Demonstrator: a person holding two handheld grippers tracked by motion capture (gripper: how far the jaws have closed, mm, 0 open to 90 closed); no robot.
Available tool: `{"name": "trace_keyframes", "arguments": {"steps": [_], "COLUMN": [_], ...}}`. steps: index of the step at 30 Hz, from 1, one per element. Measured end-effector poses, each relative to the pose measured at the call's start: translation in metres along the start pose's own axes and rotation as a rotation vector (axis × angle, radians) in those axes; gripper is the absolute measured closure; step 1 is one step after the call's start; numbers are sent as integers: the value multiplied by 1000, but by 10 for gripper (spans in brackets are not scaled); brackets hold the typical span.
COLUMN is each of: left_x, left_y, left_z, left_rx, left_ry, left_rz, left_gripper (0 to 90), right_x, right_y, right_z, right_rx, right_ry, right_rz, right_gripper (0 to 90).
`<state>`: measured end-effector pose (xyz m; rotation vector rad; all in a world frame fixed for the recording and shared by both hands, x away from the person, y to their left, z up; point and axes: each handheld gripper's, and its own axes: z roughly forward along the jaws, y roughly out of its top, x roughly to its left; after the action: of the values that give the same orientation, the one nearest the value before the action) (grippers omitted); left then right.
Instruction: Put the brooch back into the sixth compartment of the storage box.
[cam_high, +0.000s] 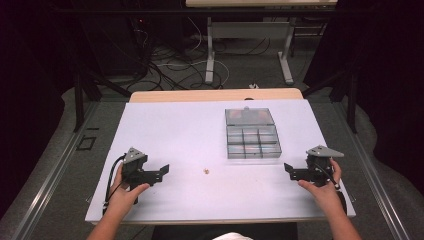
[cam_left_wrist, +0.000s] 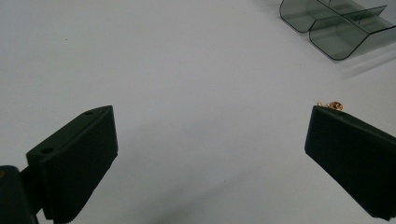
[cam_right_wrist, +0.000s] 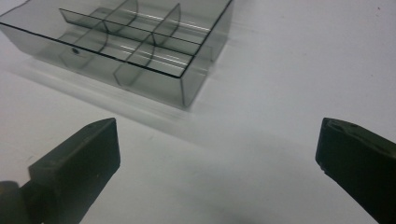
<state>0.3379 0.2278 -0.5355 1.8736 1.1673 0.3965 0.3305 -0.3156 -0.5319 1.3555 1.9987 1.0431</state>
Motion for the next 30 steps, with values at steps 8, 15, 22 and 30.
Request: {"name": "trace_keyframes", "arguments": {"steps": [8,15,22,30], "left_x": [-3,-4,-5,-7], "left_y": [2,1,0,0], "left_z": [-4,-5,-7,-5], "left_rx": [-9,-17,-8,-15], "left_ry": [-11,10,-1,-5], "left_rz": [8,11,6,2], "left_gripper": [32,32,32,32], "right_x": [15,26,45,65], "right_y": [5,11,22,36], "right_z": [2,5,5,2], "right_rx": [-1,-4,-4,-32], "right_ry": [53,75,145,188], "right_rz": [-18,-47,-58,-116], "right_gripper": [0,0,0,0]}}
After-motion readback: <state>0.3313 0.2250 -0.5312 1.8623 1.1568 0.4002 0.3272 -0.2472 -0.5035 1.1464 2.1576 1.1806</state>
